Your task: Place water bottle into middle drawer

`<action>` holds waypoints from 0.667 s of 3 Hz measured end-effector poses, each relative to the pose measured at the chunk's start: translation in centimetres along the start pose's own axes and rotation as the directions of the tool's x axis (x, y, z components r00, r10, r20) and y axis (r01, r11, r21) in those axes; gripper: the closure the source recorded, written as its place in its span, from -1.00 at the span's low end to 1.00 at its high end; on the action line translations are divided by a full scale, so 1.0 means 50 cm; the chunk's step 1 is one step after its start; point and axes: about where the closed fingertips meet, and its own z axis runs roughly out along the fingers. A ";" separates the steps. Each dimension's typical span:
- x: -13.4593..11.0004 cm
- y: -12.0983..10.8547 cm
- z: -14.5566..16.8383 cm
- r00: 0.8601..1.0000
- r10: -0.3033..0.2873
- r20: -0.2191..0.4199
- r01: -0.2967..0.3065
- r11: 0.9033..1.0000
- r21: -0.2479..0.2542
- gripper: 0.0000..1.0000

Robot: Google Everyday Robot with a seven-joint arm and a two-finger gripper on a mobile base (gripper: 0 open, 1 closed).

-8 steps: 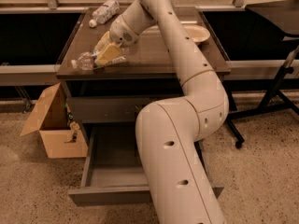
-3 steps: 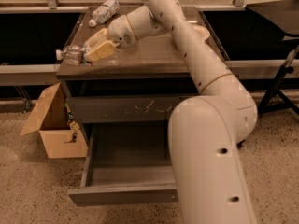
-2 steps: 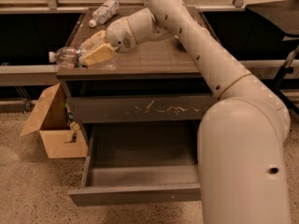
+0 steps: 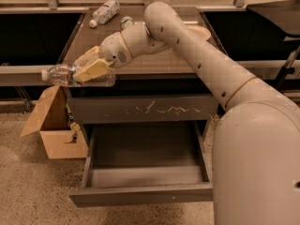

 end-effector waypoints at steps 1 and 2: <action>-0.006 0.079 -0.022 1.000 0.009 -0.018 -0.009 1.000 0.027 1.00; -0.005 0.195 -0.050 0.997 0.038 -0.072 -0.034 0.998 0.057 1.00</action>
Offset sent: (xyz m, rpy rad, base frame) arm -0.1546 -0.0776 0.0063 -0.1574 0.0156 -0.0994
